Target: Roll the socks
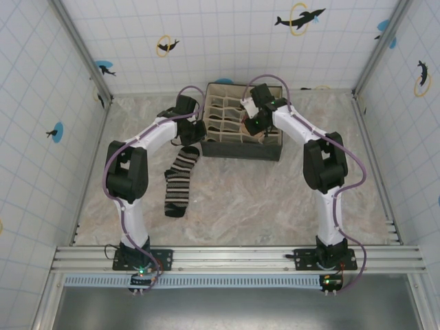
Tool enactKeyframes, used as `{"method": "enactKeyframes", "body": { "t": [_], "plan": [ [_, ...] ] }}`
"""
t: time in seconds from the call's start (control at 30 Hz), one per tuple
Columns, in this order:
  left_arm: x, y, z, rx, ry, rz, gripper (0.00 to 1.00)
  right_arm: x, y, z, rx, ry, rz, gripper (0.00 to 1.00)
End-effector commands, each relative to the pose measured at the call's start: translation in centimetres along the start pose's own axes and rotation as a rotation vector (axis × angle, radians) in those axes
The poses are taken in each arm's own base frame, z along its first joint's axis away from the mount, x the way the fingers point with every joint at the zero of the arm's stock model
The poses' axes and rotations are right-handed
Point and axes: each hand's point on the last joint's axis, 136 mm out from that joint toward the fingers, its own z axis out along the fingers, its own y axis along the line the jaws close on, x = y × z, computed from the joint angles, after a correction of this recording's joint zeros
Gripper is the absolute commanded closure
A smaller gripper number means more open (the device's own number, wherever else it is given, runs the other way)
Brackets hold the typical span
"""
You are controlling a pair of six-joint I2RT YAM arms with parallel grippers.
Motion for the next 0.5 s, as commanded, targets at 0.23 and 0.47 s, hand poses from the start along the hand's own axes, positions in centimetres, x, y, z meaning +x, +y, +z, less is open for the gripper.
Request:
{"method": "enactKeyframes", "body": {
  "t": [0.23,0.47],
  "plan": [
    [-0.7,0.0,-0.3,0.010,-0.015,-0.065,1.00,4.7,1.1,0.5,0.052,0.068,-0.027,0.96],
    [-0.9,-0.2,-0.5,0.015,-0.024,-0.063,1.00,4.5,0.7,0.5,0.072,0.036,0.006,0.92]
  ]
}}
